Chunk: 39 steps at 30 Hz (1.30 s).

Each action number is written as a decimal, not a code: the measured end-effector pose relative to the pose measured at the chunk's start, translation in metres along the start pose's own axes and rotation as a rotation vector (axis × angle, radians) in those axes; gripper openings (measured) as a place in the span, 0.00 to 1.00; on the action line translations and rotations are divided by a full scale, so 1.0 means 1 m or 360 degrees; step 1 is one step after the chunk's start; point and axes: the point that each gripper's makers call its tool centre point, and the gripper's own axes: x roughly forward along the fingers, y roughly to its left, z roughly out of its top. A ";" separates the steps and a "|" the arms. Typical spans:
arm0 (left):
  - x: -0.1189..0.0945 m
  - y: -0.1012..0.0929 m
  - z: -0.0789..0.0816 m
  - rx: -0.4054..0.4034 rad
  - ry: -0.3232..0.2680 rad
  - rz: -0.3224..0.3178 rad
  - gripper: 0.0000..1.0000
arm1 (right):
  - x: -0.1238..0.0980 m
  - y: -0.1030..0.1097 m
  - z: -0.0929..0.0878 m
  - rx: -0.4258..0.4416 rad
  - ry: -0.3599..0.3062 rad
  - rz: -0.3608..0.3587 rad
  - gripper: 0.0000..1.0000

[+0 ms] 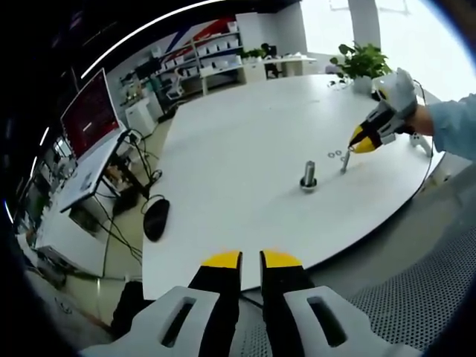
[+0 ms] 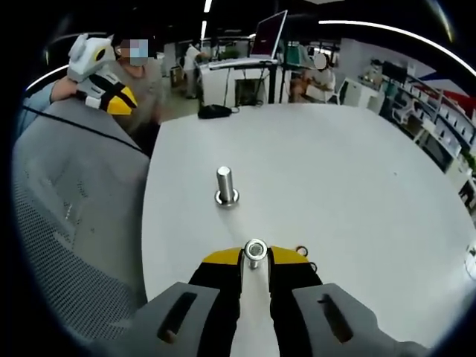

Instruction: Place the washer onto the threaded stud by aligning its center hole with the stud, sliding it down to the base, and recovering from edge contact or off-axis alignment until the washer reaches the visible bottom stop.

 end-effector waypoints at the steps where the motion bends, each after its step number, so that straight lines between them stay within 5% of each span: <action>1: 0.000 0.000 0.000 -0.0002 0.0001 0.0000 0.07 | 0.000 0.000 0.000 0.0003 0.0000 -0.0001 0.14; 39: 0.000 0.000 0.000 0.0002 -0.0005 -0.0001 0.07 | 0.019 0.000 -0.017 -0.0012 0.0094 0.0019 0.14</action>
